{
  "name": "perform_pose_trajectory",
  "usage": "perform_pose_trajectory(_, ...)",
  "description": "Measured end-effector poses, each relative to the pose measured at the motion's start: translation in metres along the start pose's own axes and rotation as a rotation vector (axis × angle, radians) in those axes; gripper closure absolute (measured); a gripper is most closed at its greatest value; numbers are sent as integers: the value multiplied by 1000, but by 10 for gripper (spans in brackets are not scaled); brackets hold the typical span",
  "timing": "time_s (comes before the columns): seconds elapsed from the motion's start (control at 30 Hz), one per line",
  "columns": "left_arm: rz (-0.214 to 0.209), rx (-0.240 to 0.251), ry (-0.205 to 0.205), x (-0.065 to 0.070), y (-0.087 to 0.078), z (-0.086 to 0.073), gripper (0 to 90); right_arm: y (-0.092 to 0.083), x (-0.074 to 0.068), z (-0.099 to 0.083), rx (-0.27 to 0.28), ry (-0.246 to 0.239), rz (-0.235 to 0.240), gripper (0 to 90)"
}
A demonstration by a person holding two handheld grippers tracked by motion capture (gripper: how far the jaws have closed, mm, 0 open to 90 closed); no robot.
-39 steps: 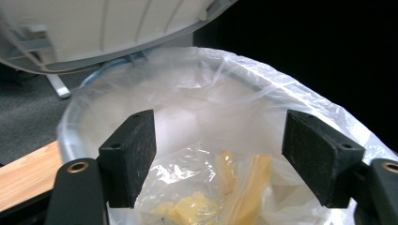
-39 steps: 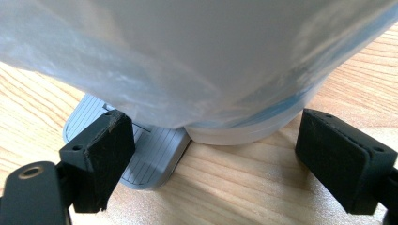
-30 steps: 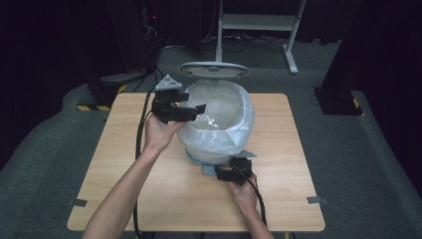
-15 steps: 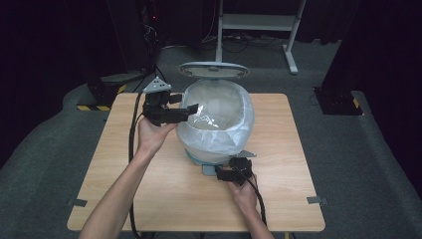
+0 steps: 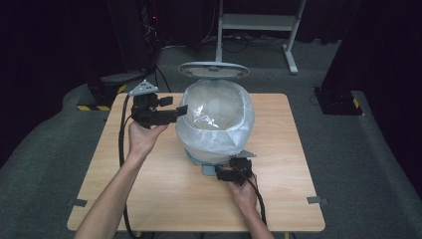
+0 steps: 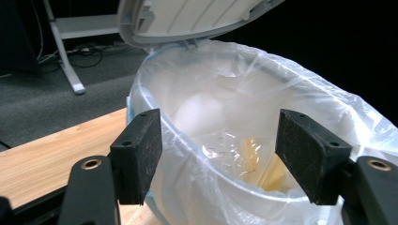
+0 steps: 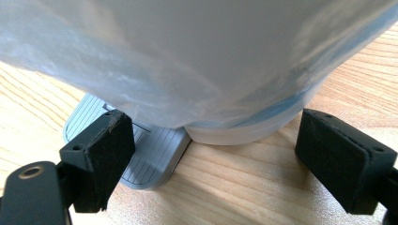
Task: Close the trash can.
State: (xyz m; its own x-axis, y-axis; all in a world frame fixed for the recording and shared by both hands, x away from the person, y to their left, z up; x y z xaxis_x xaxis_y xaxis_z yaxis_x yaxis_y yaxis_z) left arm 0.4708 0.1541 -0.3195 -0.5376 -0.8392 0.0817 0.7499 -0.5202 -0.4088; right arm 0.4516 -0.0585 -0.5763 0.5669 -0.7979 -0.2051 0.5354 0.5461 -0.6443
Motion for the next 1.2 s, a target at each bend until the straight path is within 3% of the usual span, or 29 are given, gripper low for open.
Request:
perform_pose_trajectory(0.77, 88, 32, -41, -25, -26, -35, 316, 0, 0, 0, 0, 0, -1, 120)
perform_pose_trajectory(1.2, 122, 4, -33, -34, -29, -60, 312, 0, 0, 0, 2, -3, -2, 120)
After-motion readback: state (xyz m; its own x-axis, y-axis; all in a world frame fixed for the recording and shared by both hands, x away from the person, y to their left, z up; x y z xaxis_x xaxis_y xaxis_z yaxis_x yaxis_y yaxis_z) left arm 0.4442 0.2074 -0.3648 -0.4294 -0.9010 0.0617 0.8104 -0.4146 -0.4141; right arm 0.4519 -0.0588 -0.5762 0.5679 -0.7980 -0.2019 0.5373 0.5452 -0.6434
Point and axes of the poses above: each handheld gripper's, and its own axes: y roughly forward along the jaws, z roughly out of its top, x roughly to its right, the point moved 7 cm from there along y, roughly forward along the jaws, and after that the axes turned 6 degrees about z, right-handed, at the moved point
